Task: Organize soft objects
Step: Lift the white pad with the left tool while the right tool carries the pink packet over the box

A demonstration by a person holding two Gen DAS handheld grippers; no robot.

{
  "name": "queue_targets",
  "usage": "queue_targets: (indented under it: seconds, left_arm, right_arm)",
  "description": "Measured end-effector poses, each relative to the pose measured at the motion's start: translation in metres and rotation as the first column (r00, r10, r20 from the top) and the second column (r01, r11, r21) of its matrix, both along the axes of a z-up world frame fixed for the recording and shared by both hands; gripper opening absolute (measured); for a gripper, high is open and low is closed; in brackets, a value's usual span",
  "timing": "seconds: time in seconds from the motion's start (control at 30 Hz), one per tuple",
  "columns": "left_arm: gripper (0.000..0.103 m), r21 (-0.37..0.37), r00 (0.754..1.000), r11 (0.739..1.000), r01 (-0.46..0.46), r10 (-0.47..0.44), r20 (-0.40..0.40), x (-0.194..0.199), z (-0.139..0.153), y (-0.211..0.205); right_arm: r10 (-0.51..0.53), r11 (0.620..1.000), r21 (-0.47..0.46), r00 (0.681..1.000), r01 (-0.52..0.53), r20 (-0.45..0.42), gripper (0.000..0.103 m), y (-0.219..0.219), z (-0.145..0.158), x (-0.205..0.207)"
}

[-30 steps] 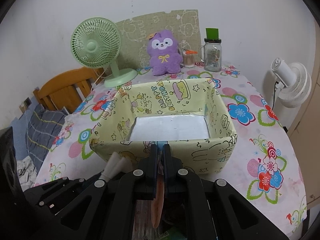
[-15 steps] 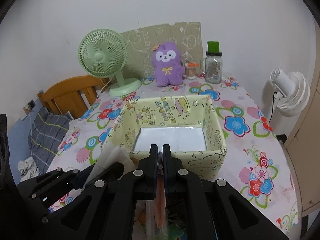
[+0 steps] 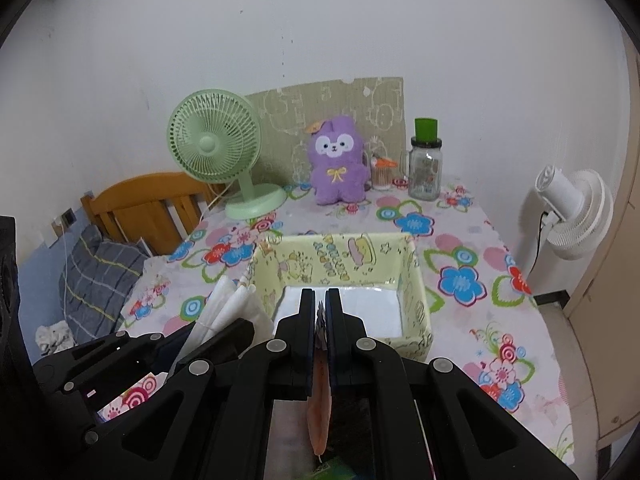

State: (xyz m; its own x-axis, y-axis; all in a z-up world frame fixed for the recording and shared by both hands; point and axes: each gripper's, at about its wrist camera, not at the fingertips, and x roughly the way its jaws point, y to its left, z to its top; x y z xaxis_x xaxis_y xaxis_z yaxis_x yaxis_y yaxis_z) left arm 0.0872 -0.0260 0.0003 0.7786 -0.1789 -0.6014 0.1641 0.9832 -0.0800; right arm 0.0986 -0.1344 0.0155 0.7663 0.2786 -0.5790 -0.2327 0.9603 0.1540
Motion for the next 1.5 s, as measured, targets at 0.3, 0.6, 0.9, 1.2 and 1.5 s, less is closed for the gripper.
queue_targets:
  seconds: [0.3, 0.6, 0.9, 1.2, 1.5]
  left_arm:
    - [0.010, 0.003, 0.999, 1.000, 0.010, -0.010, 0.032, 0.007, 0.017, -0.006]
    - [0.010, 0.004, 0.999, 1.000, 0.015, -0.015, 0.045, 0.022, 0.025, -0.010]
    - [0.010, 0.010, 0.999, 1.000, 0.009, -0.010, 0.041, 0.047, 0.021, -0.012]
    - [0.010, 0.000, 1.000, 1.000, -0.007, 0.007, 0.031, 0.072, 0.017, -0.011]
    - [0.011, -0.014, 1.000, 1.000, -0.006, 0.006, 0.004, 0.096, 0.008, -0.012]
  right_arm:
    - [-0.016, 1.000, -0.007, 0.999, 0.016, 0.038, 0.008, -0.005, 0.016, 0.005]
    - [-0.033, 0.999, -0.025, 0.998, 0.035, 0.058, 0.008, -0.009, 0.023, 0.018]
    - [-0.040, 0.998, -0.037, 0.998, 0.042, 0.048, 0.008, -0.010, 0.018, 0.044]
    - [-0.028, 0.998, -0.050, 0.999, 0.030, 0.039, 0.008, -0.007, 0.014, 0.072]
    - [-0.028, 0.998, -0.061, 0.999, 0.029, 0.018, 0.008, -0.006, 0.006, 0.094]
